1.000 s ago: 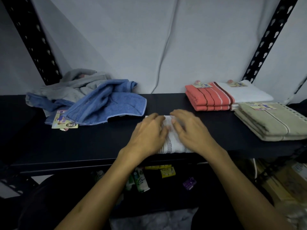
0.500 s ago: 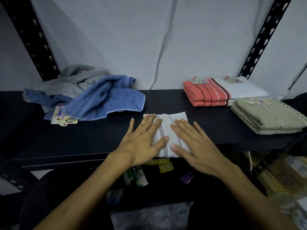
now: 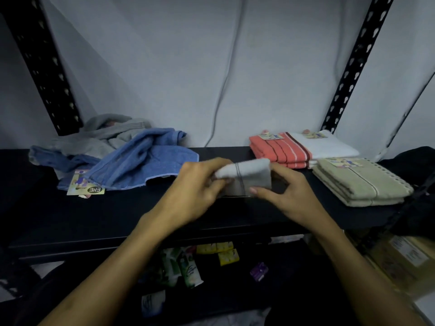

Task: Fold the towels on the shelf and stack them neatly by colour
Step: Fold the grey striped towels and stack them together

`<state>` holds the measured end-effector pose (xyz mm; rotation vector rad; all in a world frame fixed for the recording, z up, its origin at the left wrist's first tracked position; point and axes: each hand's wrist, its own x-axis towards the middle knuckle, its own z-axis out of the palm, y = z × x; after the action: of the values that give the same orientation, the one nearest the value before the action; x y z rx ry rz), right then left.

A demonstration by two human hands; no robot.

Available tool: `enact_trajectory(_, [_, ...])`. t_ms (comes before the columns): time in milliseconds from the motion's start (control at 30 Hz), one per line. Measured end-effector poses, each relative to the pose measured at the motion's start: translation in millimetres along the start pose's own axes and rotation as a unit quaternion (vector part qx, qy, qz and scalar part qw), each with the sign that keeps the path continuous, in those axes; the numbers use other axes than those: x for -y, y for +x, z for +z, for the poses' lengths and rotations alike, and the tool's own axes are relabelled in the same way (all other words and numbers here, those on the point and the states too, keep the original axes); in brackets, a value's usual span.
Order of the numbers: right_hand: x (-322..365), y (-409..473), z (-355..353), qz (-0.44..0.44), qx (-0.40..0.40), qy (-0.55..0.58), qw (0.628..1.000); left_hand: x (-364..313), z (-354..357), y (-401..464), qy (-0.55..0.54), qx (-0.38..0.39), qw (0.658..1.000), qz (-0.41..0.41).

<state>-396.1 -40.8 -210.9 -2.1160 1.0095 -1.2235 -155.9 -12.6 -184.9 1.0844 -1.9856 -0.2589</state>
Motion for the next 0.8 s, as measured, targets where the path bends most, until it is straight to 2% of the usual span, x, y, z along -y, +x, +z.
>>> enact_trajectory(67, [-6,5,3,0.037,-0.016,0.059,0.997,5,-14,15,-0.064,-0.008,0.997,-0.042])
enact_trajectory(133, [-11,12,3,0.064,-0.045,0.139,0.987,10,-23,23,-0.111,0.029,0.990,-0.079])
enact_trajectory(200, [-8,21,1,0.087,-0.050,0.185,0.978,11,-27,29,-0.091,0.056,0.991,-0.076])
enact_trajectory(267, [5,32,-2,0.095,-0.024,0.172,0.980,3,-31,39,-0.049,0.057,0.995,-0.060])
enact_trajectory(333, [16,45,-6,0.096,0.005,0.153,0.983,-7,-33,54,0.018,0.009,0.998,-0.055])
enact_trajectory(400, [21,54,-13,0.110,0.013,0.215,0.970,-15,-36,66,0.036,-0.053,0.996,-0.062])
enact_trajectory(500, [14,51,-20,0.145,0.012,0.371,0.917,-11,-40,71,-0.052,-0.113,0.988,-0.093])
enact_trajectory(567, [6,41,-18,0.168,0.001,0.412,0.896,-3,-39,68,-0.096,-0.096,0.984,-0.119])
enact_trajectory(633, [0,37,-19,0.187,-0.023,0.405,0.895,5,-32,63,-0.116,-0.038,0.981,-0.153])
enact_trajectory(700, [-3,42,-24,0.218,-0.040,0.354,0.909,15,-18,56,-0.116,0.013,0.974,-0.192])
enact_trajectory(800, [-13,65,-30,0.253,-0.037,0.179,0.950,29,9,46,-0.037,0.023,0.974,-0.220])
